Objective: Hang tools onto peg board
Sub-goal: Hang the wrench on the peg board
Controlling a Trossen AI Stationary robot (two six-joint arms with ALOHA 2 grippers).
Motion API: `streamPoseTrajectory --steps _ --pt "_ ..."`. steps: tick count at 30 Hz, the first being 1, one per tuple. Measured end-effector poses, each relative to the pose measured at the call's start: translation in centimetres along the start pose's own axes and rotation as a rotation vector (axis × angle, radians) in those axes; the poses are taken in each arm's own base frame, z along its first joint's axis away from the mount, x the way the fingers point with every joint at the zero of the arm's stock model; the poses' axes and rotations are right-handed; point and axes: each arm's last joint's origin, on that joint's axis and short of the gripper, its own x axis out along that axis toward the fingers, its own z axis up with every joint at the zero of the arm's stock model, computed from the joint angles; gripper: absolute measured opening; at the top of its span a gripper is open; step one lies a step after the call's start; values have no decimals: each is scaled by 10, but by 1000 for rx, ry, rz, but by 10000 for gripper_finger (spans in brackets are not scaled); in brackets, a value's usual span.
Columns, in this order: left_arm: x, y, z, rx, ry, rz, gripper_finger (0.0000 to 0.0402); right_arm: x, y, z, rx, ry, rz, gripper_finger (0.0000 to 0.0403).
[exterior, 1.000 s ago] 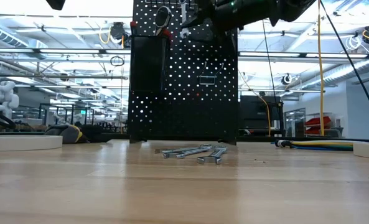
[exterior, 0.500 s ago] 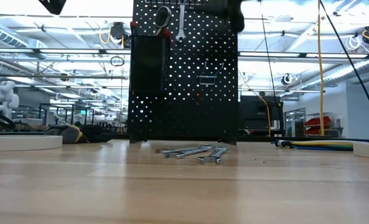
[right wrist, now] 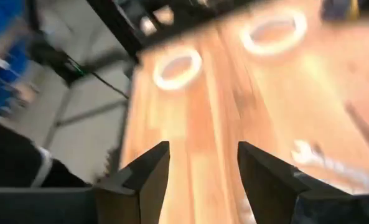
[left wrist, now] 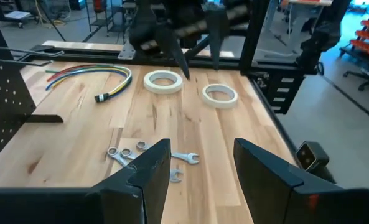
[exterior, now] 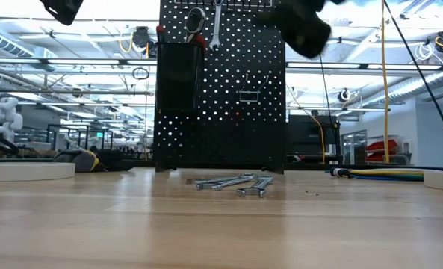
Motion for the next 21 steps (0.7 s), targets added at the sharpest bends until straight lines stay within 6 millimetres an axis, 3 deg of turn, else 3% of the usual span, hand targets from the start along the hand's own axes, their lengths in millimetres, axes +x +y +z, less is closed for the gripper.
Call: streamPoseTrajectory --steps 4,7,13,21 --pt "12 1 -3 -50 19 38 178 15 -7 -22 51 69 -161 182" --pt "27 -1 -5 -100 7 61 178 21 -15 -32 -13 124 -222 182" --pt "71 -2 -9 -197 -83 108 178 23 -42 -52 -83 155 -91 154" --pt "129 5 -47 -479 -66 124 178 14 -91 -81 -107 92 -77 100"
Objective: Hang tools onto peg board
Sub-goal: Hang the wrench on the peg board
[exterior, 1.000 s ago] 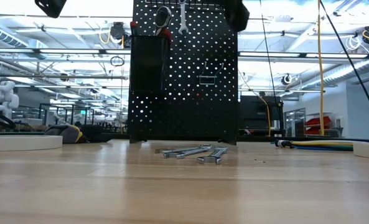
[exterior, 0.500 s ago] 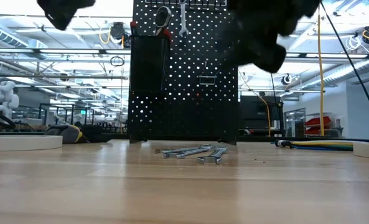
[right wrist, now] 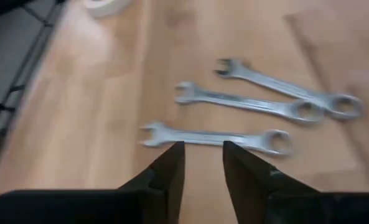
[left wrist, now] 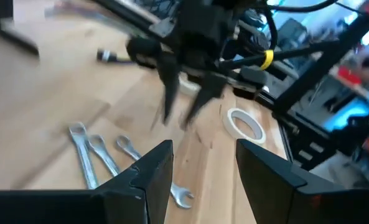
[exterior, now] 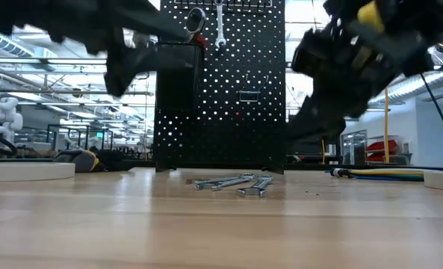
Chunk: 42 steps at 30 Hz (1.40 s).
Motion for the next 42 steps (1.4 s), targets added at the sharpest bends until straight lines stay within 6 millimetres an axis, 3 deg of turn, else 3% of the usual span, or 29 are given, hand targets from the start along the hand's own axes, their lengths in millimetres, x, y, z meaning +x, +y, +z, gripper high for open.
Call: streamPoseTrajectory --steps 8,13,19,29,42 --pt "32 6 -31 -108 -3 4 178 -1 -13 5 -91 -61 -83 7" --pt "49 6 -44 -12 30 33 178 5 -20 14 -53 -160 -89 2" --pt "63 -3 -43 158 63 23 178 19 -30 10 8 -193 -85 1" --pt "71 23 -27 153 252 3 176 33 -34 -6 123 -145 -96 1" --pt "75 36 -24 151 305 23 176 33 -36 -8 135 -131 -129 0"
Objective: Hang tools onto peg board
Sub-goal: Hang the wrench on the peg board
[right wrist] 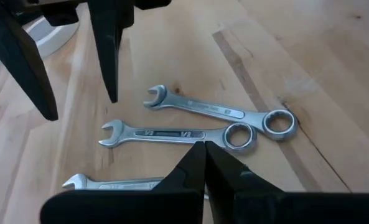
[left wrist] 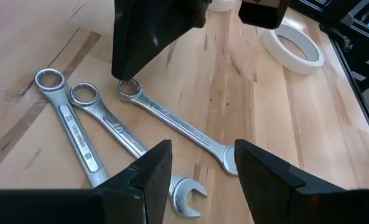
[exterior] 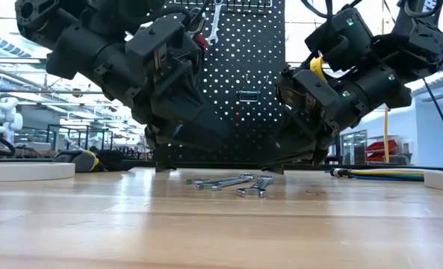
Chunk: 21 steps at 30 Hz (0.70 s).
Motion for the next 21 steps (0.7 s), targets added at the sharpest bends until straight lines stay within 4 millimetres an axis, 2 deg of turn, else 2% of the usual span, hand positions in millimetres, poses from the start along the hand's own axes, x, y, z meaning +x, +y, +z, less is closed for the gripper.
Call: streamPoseTrajectory --steps 21 --pt "0 1 -1 -1 11 7 176 0 -2 -6 -35 75 -1 0"
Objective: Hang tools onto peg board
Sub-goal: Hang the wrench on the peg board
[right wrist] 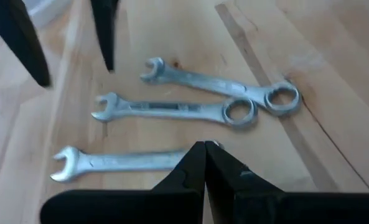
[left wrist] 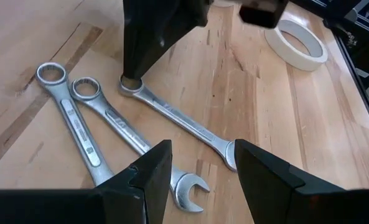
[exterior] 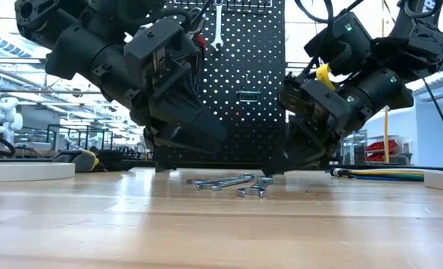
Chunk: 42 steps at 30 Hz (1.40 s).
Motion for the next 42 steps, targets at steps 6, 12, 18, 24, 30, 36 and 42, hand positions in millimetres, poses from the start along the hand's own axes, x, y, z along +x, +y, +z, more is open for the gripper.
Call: streamPoseTrajectory --steps 6,12,18,24,30,36,42 --pt "1 -3 5 71 -18 -2 176 -1 -3 -4 66 52 -40 0" --pt "12 6 11 -98 -35 66 176 -1 -3 -6 203 63 -54 0" --pt "39 3 14 -170 64 76 176 -1 -4 -8 260 80 -67 0" --pt "58 -9 25 -212 226 210 176 -1 -4 -9 267 87 -72 0" --pt "59 -13 37 -230 281 336 175 -1 -5 -9 275 90 -73 0" --pt "61 -14 37 -242 313 320 175 -1 -5 -10 276 89 -75 0" --pt "68 -15 23 -275 361 333 175 -1 -5 -9 349 68 -93 0"
